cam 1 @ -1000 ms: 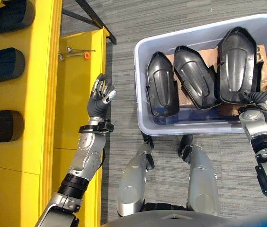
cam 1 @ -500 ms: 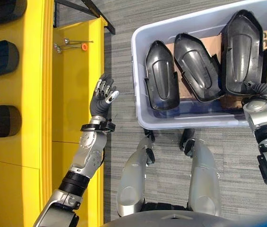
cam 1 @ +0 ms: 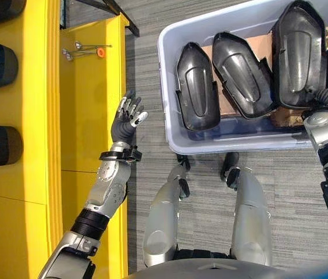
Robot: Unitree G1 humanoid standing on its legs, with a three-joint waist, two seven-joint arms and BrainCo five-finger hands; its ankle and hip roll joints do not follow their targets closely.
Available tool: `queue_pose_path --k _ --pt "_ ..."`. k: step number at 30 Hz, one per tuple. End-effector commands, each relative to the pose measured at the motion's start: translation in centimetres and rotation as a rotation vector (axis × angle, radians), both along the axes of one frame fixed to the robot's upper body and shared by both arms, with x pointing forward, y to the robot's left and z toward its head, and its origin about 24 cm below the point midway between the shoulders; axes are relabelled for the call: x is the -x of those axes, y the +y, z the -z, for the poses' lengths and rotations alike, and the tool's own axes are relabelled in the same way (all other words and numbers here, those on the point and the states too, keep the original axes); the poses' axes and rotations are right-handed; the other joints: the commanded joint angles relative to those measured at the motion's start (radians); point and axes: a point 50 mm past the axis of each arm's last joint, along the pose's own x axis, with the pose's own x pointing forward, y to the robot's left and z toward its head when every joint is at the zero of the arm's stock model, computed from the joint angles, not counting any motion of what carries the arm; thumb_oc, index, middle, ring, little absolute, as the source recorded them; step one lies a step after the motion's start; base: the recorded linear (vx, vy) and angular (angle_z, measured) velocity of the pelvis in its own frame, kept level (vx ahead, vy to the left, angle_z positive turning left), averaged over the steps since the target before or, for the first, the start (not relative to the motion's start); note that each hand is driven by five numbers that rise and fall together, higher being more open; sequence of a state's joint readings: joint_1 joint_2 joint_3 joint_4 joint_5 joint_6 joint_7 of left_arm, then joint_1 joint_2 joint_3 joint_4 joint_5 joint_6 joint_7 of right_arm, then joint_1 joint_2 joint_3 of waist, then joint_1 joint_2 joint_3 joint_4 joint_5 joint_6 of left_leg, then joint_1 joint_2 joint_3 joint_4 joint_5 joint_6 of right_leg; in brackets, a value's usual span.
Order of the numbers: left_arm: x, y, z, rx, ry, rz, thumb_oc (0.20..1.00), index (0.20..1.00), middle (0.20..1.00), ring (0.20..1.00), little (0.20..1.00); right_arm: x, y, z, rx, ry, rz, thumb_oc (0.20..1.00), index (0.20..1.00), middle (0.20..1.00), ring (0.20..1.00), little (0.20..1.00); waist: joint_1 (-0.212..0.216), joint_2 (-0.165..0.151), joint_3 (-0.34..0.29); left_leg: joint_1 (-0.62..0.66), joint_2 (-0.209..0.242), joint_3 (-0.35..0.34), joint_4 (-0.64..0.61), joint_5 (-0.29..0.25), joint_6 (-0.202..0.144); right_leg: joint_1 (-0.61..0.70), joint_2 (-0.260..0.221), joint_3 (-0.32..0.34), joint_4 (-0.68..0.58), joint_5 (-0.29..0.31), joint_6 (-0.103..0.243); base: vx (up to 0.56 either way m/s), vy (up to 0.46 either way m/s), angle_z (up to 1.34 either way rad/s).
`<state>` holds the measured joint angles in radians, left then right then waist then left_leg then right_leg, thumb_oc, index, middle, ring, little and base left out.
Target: Move parts from the plastic box to the shelf.
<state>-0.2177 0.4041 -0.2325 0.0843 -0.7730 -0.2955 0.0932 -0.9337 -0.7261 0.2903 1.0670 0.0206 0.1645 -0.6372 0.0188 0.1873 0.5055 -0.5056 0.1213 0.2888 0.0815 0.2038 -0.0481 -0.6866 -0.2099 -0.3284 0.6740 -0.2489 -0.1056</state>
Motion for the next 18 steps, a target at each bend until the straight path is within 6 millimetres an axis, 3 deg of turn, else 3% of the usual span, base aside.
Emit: queue_pose_path --k 1,6,18 --pt "-0.3 0.5 -1.4 -0.033 -0.094 0.001 1.000 1.000 1.000 1.000 1.000 0.0 -0.2 1.6 0.063 0.196 0.020 0.200 0.200 0.200 0.200 0.200 0.039 -0.016 0.015 0.010 0.034 -0.056 0.124 -0.122 -0.048 0.033 0.018 0.037 -0.085 0.096 0.105 0.00 0.000 0.00" --pt "-0.3 0.4 -1.2 -0.035 -0.095 0.005 1.000 1.000 1.000 1.000 1.000 0.7 -1.0 2.9 0.095 0.295 0.069 0.200 0.200 0.200 0.200 0.200 0.046 -0.014 0.015 -0.004 0.038 -0.059 0.129 -0.118 -0.048 0.027 0.014 0.032 -0.081 0.097 0.105 0.00 0.000 0.00" --pt "-0.2 0.5 -0.6 -0.036 -0.089 0.015 1.000 1.000 1.000 1.000 1.000 2.6 -1.6 6.6 0.026 0.355 0.191 0.200 0.200 0.200 0.200 0.200 0.053 -0.010 0.015 -0.030 0.039 -0.064 0.142 -0.116 -0.046 0.018 0.017 0.031 -0.086 0.102 0.105 0.00 -0.001 0.02"
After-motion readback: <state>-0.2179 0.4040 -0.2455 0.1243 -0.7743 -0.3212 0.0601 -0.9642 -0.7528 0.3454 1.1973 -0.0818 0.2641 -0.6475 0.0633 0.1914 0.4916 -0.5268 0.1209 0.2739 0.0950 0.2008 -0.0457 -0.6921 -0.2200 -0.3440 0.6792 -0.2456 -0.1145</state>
